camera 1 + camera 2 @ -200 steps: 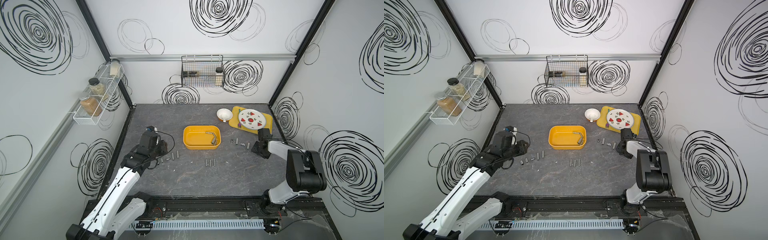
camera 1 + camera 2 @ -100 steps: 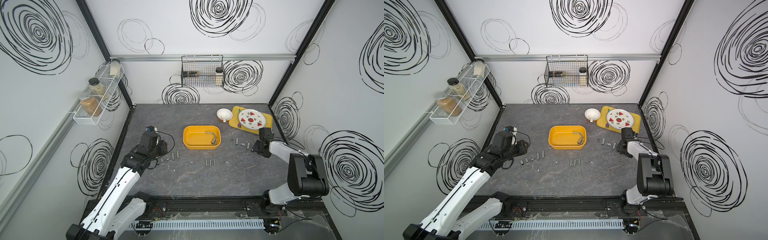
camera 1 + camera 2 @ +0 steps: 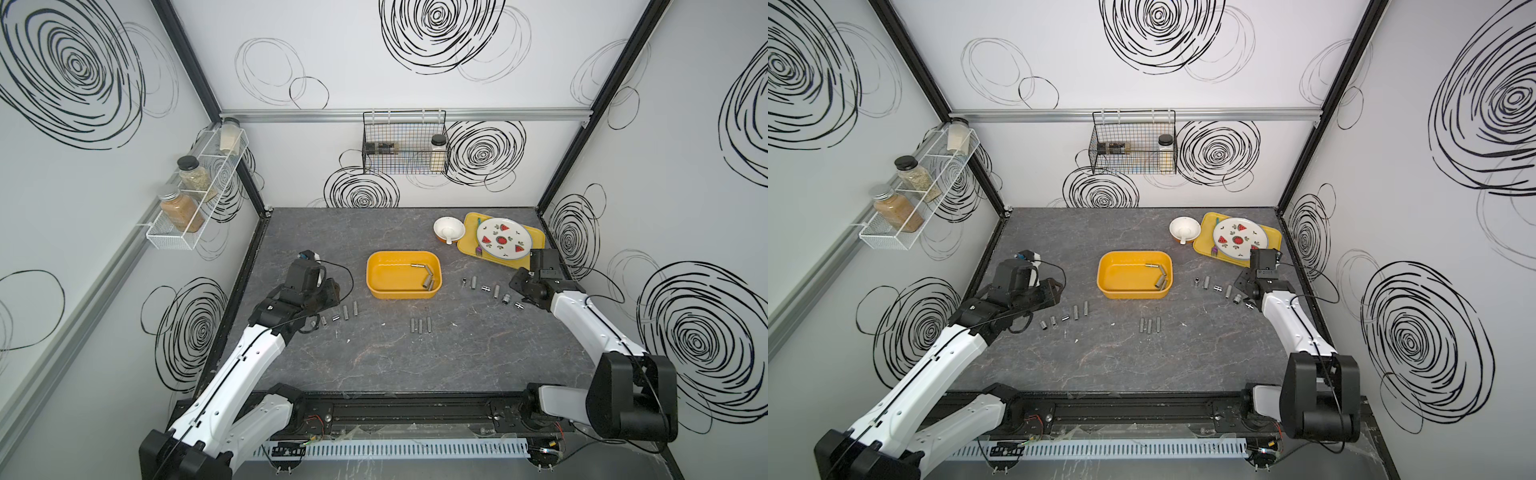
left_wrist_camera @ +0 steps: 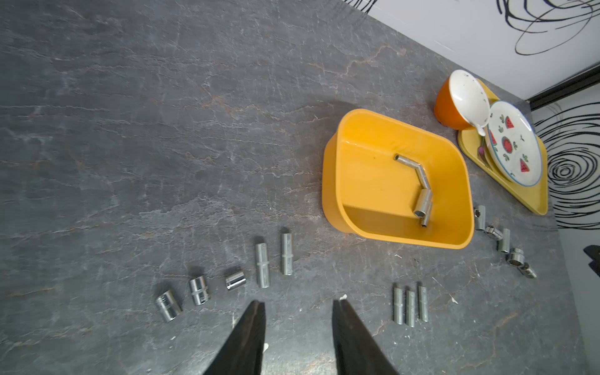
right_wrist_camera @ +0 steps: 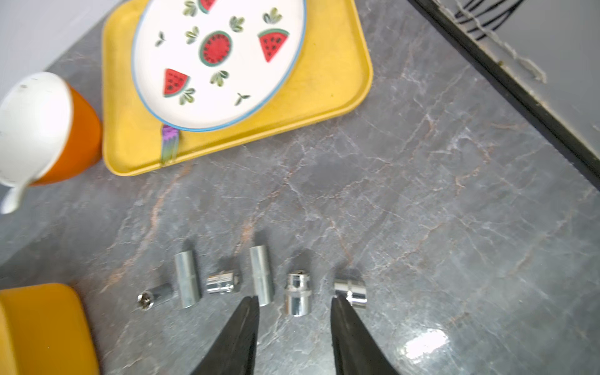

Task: Take out the socket from the storage box
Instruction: Place the socket head at the center of the board, then pick up the socket head from the storage box.

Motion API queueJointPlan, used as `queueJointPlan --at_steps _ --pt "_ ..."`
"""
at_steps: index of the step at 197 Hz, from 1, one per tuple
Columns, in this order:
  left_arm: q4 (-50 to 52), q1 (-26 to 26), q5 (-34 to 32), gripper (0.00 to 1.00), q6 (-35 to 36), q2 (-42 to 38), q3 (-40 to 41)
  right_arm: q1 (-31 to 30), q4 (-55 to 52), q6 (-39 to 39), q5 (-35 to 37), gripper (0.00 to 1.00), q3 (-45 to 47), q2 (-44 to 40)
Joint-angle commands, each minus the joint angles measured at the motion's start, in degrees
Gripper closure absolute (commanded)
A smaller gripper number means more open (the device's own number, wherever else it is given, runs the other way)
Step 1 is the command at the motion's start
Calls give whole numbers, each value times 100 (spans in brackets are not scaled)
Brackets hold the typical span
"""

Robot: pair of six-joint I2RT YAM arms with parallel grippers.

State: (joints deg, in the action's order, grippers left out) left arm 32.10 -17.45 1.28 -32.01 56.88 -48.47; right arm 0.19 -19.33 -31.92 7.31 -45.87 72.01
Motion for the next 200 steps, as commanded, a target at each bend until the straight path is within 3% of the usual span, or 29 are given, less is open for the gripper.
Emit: queueJointPlan --at_steps 1,28,48,72,104,114,200 --pt "-569 -614 -216 58 -543 569 -474 -280 209 55 -501 60 -68 -183" --pt "-761 -1585 -927 58 -578 1905 -1499 -664 326 45 -726 60 59 -306" --pt "-556 -1915 -1334 60 -184 3232 -2605 -730 499 23 -1008 60 272 -479" --pt "-148 -1898 -1111 63 269 4740 -3882 -732 710 -51 -1292 60 558 -774" --pt "-278 -1885 -113 62 935 6018 -4932 -738 614 9 -1379 60 557 -986" --pt "-57 -1893 -79 62 1134 6423 -5389 -735 632 9 -1426 60 574 -1022" --pt "-329 -1659 277 61 2482 7323 -5896 -735 758 8 -1787 60 634 -910"
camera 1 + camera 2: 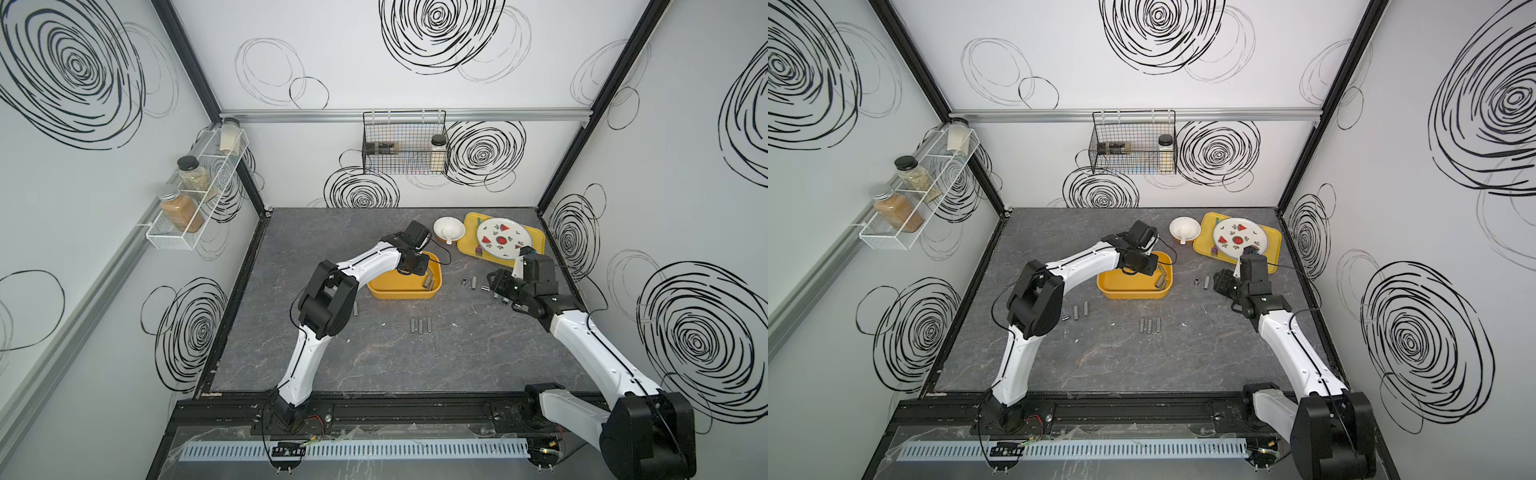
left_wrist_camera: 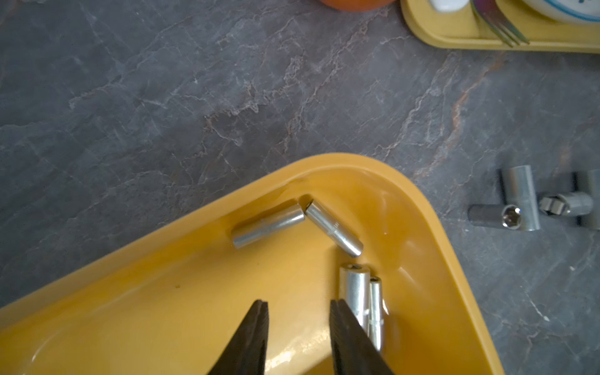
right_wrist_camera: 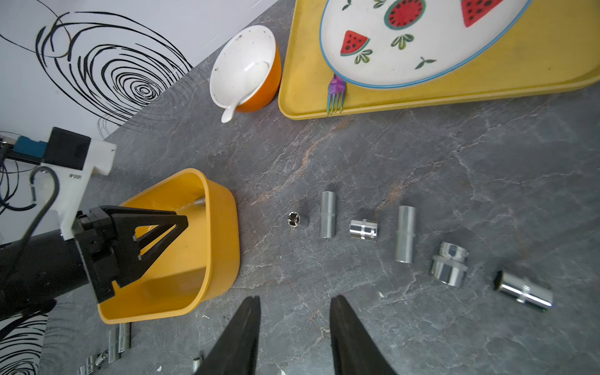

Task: Take out the socket from the storage box
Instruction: Pick up the socket head from the storage box.

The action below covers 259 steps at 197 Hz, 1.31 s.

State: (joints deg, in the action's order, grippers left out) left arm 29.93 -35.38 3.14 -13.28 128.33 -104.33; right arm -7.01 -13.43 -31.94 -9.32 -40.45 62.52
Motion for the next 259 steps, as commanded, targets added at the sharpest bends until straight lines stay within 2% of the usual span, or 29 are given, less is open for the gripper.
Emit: queueJointPlan --at_steps 1,37,54,82,114,136,192,259 --pt "-116 130 87 61 630 176 -313 -14 167 12 -119 60 91 40" --pt "-154 255 235 61 1266 376 -435 -20 199 5 -146 60 101 161" --pt "35 273 558 60 1605 512 -657 -20 218 10 -198 60 107 199" --pt "-26 180 538 60 2138 619 -753 -12 271 4 -170 60 128 238" --pt "230 259 579 62 2392 1003 -1229 -19 271 4 -122 60 124 314" --pt "148 287 548 62 2601 1069 -1248 -19 287 5 -96 60 124 313" --pt "178 347 539 64 2666 1402 -1364 -17 311 3 -120 60 142 396" --pt "-82 347 417 66 2230 1372 -771 -20 326 -5 -210 60 142 419"
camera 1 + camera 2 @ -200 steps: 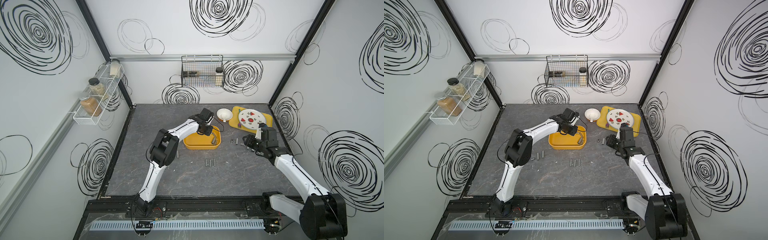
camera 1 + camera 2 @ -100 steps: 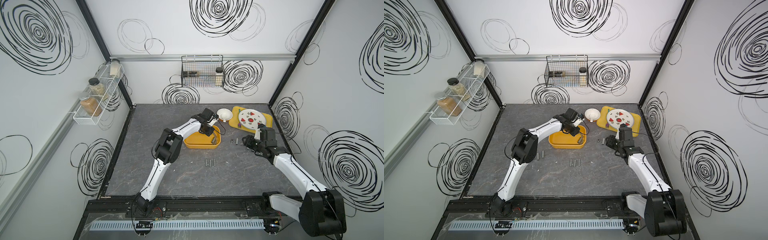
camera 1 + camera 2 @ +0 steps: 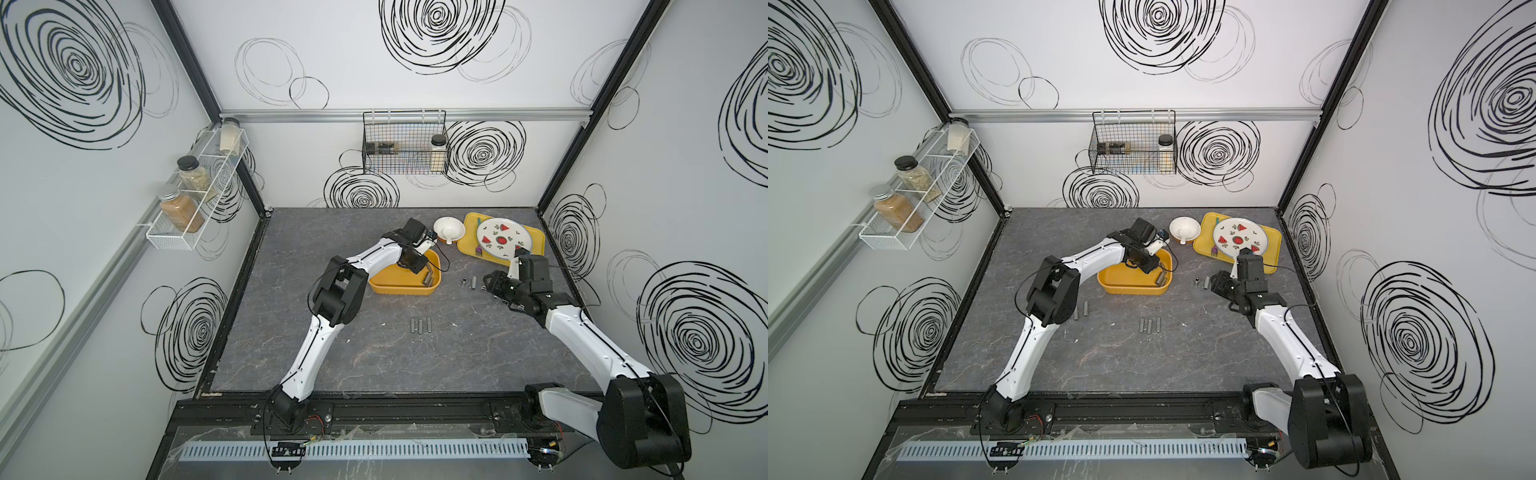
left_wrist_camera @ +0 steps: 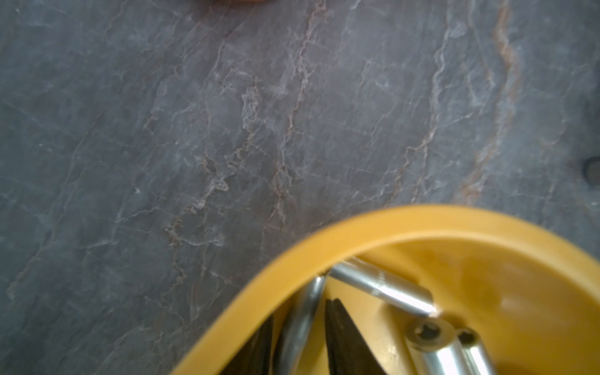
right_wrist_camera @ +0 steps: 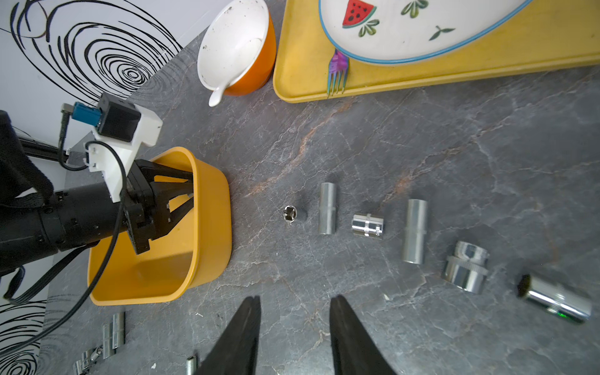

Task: Take out the socket from the storage box
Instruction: Pick up the socket head from the storage box, then place the socket head at the center of the board.

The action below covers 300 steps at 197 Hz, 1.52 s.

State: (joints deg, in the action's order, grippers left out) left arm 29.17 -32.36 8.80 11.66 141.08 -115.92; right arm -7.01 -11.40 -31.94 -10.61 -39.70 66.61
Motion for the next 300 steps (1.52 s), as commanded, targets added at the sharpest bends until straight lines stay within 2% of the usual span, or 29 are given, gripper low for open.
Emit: queueJointPlan --at_steps 1,26,58,82,111,156,216,259,283,300 --pt "-11 41 -158 66 -280 96 395 -20 121 -5 -81 60 68 10" --pt "-156 -14 -664 73 -692 -69 699 -20 125 -5 -99 60 75 -12" --pt "-581 -30 -717 86 -1062 -614 1429 -20 127 -13 -125 60 85 -25" --pt "-868 -87 -826 88 -1312 -999 1843 -16 142 -25 -145 60 91 -12" --pt "-1067 -137 -981 91 -1953 -1343 2020 -19 134 -27 -117 60 91 -49" --pt "-1130 -252 -1006 92 -2801 -1722 2092 -18 131 -27 -112 60 70 -43" --pt "-520 -401 -1588 92 -3597 -2472 2202 -20 129 -29 -120 60 68 -52" --pt "-186 -532 -1750 91 -4142 -3632 3162 -19 147 -44 -213 60 80 -60" --pt "-227 -640 -1691 90 -4575 -4405 4048 -20 173 -49 -261 60 87 -78" --pt "-327 -914 -1751 89 -4834 -4900 4683 -18 155 -40 -265 60 74 -69"
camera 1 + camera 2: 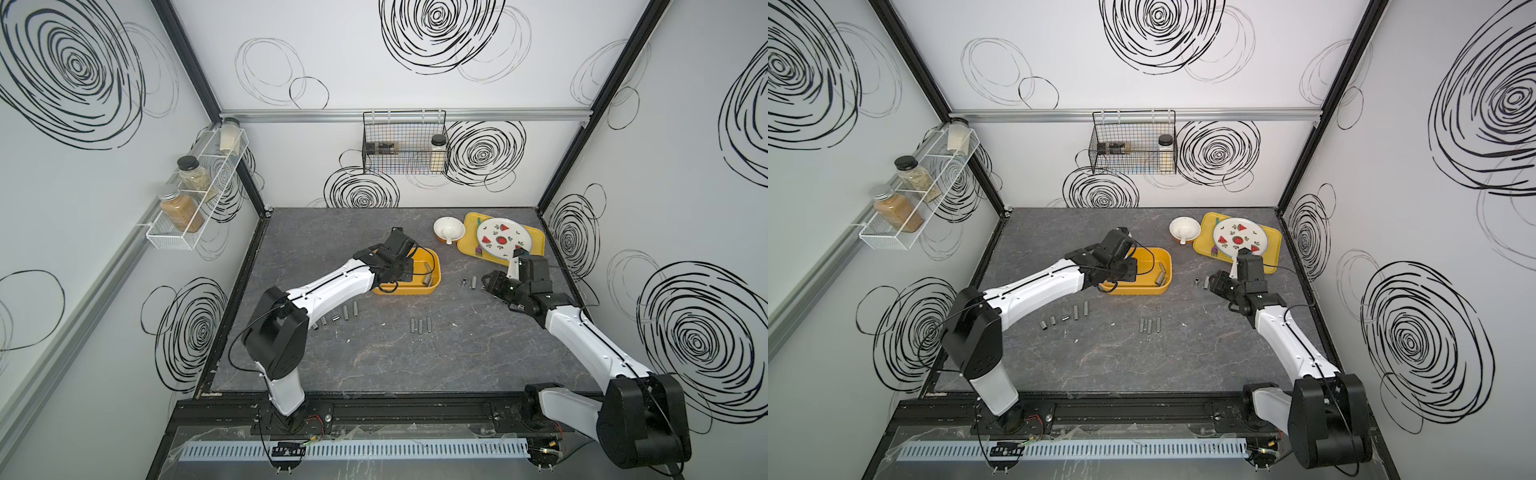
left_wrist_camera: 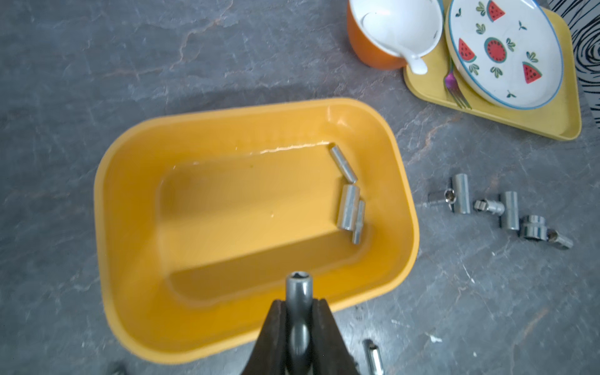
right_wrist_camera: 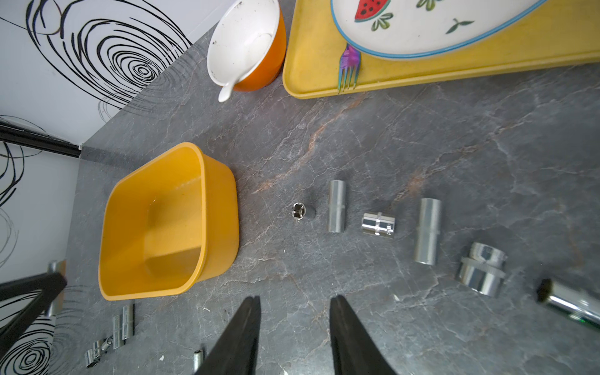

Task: Take out the socket from the storage box
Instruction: Place the socket head at the center of the board.

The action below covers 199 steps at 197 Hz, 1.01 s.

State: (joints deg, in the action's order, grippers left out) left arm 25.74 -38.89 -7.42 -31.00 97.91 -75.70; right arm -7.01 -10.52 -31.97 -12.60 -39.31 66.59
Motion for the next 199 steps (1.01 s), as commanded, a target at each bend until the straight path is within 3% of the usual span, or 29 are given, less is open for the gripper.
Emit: queueJointPlan --at_steps 1,34,77,120,199 --pt "13 -286 -142 89 -584 -608 697 -19 68 -38 -67 60 32 -71" --pt "-527 -1005 -266 88 -1421 -1130 1806 -20 66 -47 -61 60 30 -67" --pt "-1189 -1718 -561 90 -2189 -749 2357 -17 18 -21 21 60 25 -114" --pt "-1183 -1771 -923 90 -2263 -462 2319 -20 37 -20 48 60 37 -111" --pt "-1345 -1596 -791 89 -2132 9 2189 -20 55 -29 -5 60 41 -14"
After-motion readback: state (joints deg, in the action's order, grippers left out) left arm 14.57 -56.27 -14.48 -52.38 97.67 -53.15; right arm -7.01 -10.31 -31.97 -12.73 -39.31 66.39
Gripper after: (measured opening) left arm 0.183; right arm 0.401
